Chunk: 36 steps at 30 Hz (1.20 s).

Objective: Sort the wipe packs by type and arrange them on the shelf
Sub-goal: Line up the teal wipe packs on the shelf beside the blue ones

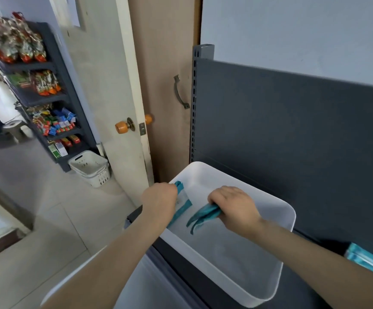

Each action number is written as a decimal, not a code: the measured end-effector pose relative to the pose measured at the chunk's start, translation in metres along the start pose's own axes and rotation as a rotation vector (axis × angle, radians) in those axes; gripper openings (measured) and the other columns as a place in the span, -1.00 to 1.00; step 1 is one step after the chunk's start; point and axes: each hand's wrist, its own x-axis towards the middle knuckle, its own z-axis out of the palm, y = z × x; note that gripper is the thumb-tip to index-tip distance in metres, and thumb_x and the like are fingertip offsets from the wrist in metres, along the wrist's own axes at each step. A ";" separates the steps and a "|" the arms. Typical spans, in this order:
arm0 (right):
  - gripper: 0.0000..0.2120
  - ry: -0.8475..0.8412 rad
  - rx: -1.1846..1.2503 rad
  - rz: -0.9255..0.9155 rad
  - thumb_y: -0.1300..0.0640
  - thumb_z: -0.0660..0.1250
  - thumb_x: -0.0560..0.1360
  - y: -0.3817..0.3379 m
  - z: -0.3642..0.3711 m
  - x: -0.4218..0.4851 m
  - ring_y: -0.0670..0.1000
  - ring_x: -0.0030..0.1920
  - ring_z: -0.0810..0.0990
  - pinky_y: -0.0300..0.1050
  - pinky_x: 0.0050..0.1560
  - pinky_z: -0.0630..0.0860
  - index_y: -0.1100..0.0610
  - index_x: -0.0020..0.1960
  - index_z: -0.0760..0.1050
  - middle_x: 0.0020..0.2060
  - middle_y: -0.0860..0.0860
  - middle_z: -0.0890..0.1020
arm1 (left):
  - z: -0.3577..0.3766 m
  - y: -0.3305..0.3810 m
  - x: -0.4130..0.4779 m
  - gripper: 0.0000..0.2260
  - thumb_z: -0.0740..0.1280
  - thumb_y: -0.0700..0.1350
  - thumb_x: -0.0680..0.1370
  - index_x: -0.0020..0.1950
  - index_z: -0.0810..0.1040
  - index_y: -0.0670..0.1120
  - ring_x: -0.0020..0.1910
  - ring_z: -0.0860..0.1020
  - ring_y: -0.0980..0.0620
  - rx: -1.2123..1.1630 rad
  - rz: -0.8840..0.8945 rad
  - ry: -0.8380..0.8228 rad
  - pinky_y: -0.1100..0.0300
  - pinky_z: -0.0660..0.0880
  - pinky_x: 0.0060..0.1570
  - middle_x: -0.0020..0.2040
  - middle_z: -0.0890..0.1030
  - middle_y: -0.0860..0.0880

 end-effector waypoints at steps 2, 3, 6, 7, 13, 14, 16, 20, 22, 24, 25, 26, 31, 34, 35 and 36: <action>-0.68 0.070 0.014 0.069 0.15 0.47 0.20 0.008 -0.018 -0.011 0.04 -0.28 0.48 -0.19 -0.27 0.35 0.04 -0.18 0.37 -0.30 -0.08 0.52 | 0.002 0.007 0.000 -0.87 0.32 -0.10 0.55 0.09 0.51 -0.05 -0.21 0.46 0.06 0.012 -0.025 0.015 0.22 0.35 -0.32 -0.20 0.45 0.00; -0.70 0.093 0.028 0.108 0.15 0.47 0.21 0.010 -0.027 -0.016 0.05 -0.28 0.49 -0.18 -0.27 0.36 0.04 -0.18 0.38 -0.30 -0.07 0.53 | 0.004 0.011 0.001 -0.86 0.34 -0.11 0.54 0.09 0.53 -0.06 -0.19 0.49 0.06 0.029 -0.033 0.014 0.23 0.36 -0.32 -0.15 0.49 -0.01; -0.65 0.142 0.044 0.229 0.20 0.56 0.19 0.014 -0.052 -0.037 0.05 -0.31 0.50 -0.17 -0.30 0.38 0.06 -0.18 0.41 -0.31 -0.07 0.53 | 0.008 0.021 0.003 -0.86 0.35 -0.14 0.53 0.08 0.55 -0.06 -0.11 0.54 0.04 0.101 -0.058 -0.008 0.22 0.38 -0.30 -0.05 0.55 -0.02; -0.63 0.155 0.042 0.264 0.19 0.58 0.19 0.015 -0.060 -0.045 0.04 -0.31 0.50 -0.20 -0.31 0.36 0.06 -0.18 0.42 -0.31 -0.08 0.54 | 0.009 0.024 0.004 -0.86 0.34 -0.15 0.53 0.08 0.56 -0.06 -0.10 0.55 0.04 0.125 -0.062 -0.020 0.22 0.38 -0.29 -0.04 0.55 -0.02; -0.62 0.229 0.086 0.528 0.11 0.58 0.21 0.017 -0.108 -0.100 -0.05 -0.21 0.46 -0.16 -0.27 0.36 0.03 -0.11 0.43 -0.24 -0.20 0.48 | 0.005 0.035 -0.001 -0.86 0.34 -0.04 0.53 0.06 0.54 -0.02 -0.07 0.55 0.04 0.127 -0.018 0.018 0.23 0.40 -0.27 -0.04 0.56 0.00; -0.63 0.228 0.098 0.581 0.10 0.57 0.23 0.017 -0.117 -0.110 -0.04 -0.19 0.48 -0.13 -0.25 0.39 0.02 -0.09 0.44 -0.22 -0.19 0.49 | 0.001 0.037 -0.004 -0.86 0.34 -0.01 0.53 0.05 0.52 -0.02 -0.10 0.55 0.04 0.081 -0.015 0.040 0.23 0.41 -0.29 -0.06 0.55 0.01; -0.64 0.228 0.115 0.667 0.06 0.56 0.26 0.019 -0.133 -0.130 -0.05 -0.15 0.48 -0.10 -0.19 0.42 -0.01 -0.06 0.44 -0.18 -0.16 0.53 | -0.012 0.043 -0.009 -0.86 0.33 0.02 0.54 0.02 0.47 -0.01 -0.21 0.51 0.07 -0.005 -0.010 0.102 0.23 0.39 -0.37 -0.12 0.55 0.01; -0.64 0.212 0.132 0.801 0.00 0.53 0.29 0.020 -0.164 -0.183 -0.13 -0.12 0.47 -0.15 -0.19 0.35 -0.09 -0.04 0.43 -0.15 -0.22 0.55 | -0.054 0.079 -0.025 -0.79 0.36 0.02 0.51 0.10 0.53 -0.01 -0.19 0.56 0.03 -0.183 0.112 0.256 0.21 0.43 -0.41 -0.02 0.62 -0.02; -0.65 0.188 0.138 0.852 -0.03 0.53 0.30 0.017 -0.178 -0.210 -0.14 -0.12 0.48 -0.16 -0.19 0.35 -0.12 -0.02 0.43 -0.15 -0.23 0.56 | -0.074 0.105 -0.038 -0.79 0.39 0.01 0.48 0.08 0.56 0.01 -0.11 0.57 -0.02 -0.297 0.200 0.311 0.17 0.42 -0.36 -0.01 0.62 -0.02; -0.65 0.142 0.132 0.900 -0.05 0.51 0.32 0.013 -0.190 -0.237 -0.10 -0.11 0.50 -0.14 -0.19 0.36 -0.12 0.01 0.44 -0.16 -0.22 0.55 | -0.091 0.134 -0.056 -0.80 0.41 0.02 0.45 0.04 0.56 0.01 -0.12 0.56 -0.02 -0.401 0.277 0.299 0.12 0.45 -0.34 -0.04 0.62 0.00; -0.66 0.116 0.126 0.922 -0.05 0.51 0.33 0.011 -0.195 -0.251 -0.07 -0.10 0.52 -0.13 -0.19 0.37 -0.11 0.03 0.45 -0.16 -0.21 0.55 | -0.098 0.149 -0.066 -0.80 0.42 0.02 0.44 0.02 0.56 0.01 -0.14 0.57 0.00 -0.455 0.315 0.274 0.08 0.50 -0.32 -0.05 0.61 0.02; -0.65 0.095 0.119 0.942 -0.05 0.50 0.34 0.010 -0.200 -0.264 -0.04 -0.07 0.53 -0.12 -0.19 0.38 -0.10 0.05 0.46 -0.13 -0.19 0.55 | -0.102 0.163 -0.075 -0.80 0.43 0.02 0.43 0.00 0.56 0.02 -0.15 0.57 0.02 -0.502 0.354 0.244 0.05 0.53 -0.30 -0.06 0.62 0.05; -0.60 0.039 0.048 1.016 -0.02 0.47 0.37 0.006 -0.221 -0.328 0.06 0.10 0.56 -0.14 -0.13 0.35 -0.03 0.18 0.50 0.05 -0.05 0.63 | -0.108 0.222 -0.127 -0.87 0.43 0.01 0.41 -0.08 0.56 0.07 -0.20 0.58 0.13 -0.609 0.530 0.072 0.01 0.56 -0.28 -0.15 0.62 0.13; -0.67 -0.007 0.053 1.039 -0.01 0.45 0.39 0.002 -0.232 -0.360 0.06 0.03 0.57 -0.13 -0.18 0.31 0.01 0.13 0.51 -0.05 -0.05 0.64 | -0.096 0.247 -0.151 -0.89 0.45 -0.02 0.40 -0.11 0.57 0.09 -0.23 0.59 0.16 -0.656 0.614 -0.071 0.01 0.57 -0.23 -0.19 0.63 0.13; -0.68 -0.022 0.065 1.046 -0.01 0.45 0.39 0.000 -0.236 -0.369 0.06 0.00 0.58 -0.10 -0.18 0.36 0.02 0.10 0.52 -0.09 -0.06 0.63 | -0.090 0.253 -0.158 -0.89 0.46 -0.02 0.39 -0.13 0.58 0.10 -0.24 0.58 0.18 -0.663 0.632 -0.120 0.02 0.57 -0.22 -0.21 0.63 0.14; -0.69 -0.038 0.074 1.046 -0.01 0.44 0.39 -0.003 -0.238 -0.378 0.06 -0.03 0.58 -0.08 -0.17 0.39 0.03 0.10 0.52 -0.12 -0.07 0.61 | -0.084 0.259 -0.164 -0.89 0.46 -0.03 0.38 -0.14 0.58 0.11 -0.26 0.58 0.19 -0.661 0.642 -0.168 0.03 0.56 -0.23 -0.22 0.63 0.14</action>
